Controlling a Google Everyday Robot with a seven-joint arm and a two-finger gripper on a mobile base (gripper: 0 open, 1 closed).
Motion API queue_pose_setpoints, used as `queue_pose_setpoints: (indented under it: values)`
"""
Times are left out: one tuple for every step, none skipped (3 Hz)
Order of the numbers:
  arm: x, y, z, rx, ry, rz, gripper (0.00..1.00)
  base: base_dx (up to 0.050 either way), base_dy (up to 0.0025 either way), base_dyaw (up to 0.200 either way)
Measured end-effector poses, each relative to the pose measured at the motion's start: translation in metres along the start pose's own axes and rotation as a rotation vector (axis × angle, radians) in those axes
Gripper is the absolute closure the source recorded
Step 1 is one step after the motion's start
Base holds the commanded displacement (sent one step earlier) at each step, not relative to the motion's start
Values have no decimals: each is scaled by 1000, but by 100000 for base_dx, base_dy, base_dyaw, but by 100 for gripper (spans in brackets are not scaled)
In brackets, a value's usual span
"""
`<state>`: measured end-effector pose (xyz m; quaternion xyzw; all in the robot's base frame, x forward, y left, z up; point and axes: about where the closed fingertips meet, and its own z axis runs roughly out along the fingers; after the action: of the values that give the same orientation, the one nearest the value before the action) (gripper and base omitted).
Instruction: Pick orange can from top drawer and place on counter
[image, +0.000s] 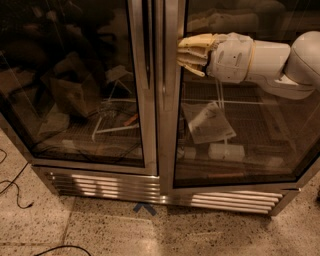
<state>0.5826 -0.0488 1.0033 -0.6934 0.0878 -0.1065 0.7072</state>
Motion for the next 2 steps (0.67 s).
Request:
queue_pose_setpoints:
  values:
    - [0, 0, 0, 0, 0, 0, 100, -4800, 0, -1]
    - [0, 0, 0, 0, 0, 0, 100, 0, 0, 0]
